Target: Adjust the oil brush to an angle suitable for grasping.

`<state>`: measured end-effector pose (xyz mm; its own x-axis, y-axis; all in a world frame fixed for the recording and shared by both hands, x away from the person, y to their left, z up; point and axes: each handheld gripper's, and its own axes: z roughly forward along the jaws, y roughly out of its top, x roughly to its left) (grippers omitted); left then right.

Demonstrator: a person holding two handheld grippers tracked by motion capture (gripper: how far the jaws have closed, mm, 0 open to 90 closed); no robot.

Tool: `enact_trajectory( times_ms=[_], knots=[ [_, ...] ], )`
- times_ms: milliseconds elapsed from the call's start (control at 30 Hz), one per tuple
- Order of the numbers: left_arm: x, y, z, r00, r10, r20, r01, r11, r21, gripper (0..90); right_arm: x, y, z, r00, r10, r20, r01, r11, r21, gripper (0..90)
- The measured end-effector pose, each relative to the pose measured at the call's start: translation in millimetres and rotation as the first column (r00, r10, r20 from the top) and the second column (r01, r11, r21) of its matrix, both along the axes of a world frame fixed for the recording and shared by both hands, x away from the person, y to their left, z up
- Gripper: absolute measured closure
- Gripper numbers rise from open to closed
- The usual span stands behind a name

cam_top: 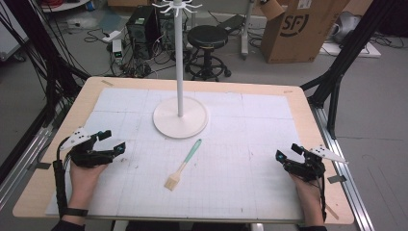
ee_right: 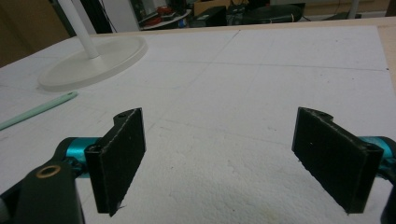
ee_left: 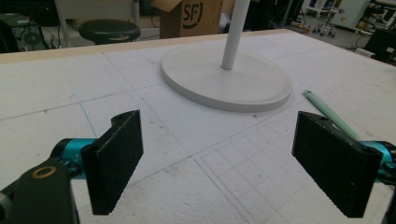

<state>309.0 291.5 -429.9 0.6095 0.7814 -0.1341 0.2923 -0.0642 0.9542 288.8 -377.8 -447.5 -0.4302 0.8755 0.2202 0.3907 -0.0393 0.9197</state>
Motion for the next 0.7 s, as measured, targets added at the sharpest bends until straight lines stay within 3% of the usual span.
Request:
enact_trajectory(
  times_ms=[700],
  knots=[
    [-5.2, -30.6, 18.4, 0.9949, -0.091, -0.044, 0.092, 0.9957, 0.015, 16.7, 0.2, -0.2, -0.1, 1.0000, -0.002, -0.001, 0.002, 1.0000, 0.005, 16.6]
  ],
)
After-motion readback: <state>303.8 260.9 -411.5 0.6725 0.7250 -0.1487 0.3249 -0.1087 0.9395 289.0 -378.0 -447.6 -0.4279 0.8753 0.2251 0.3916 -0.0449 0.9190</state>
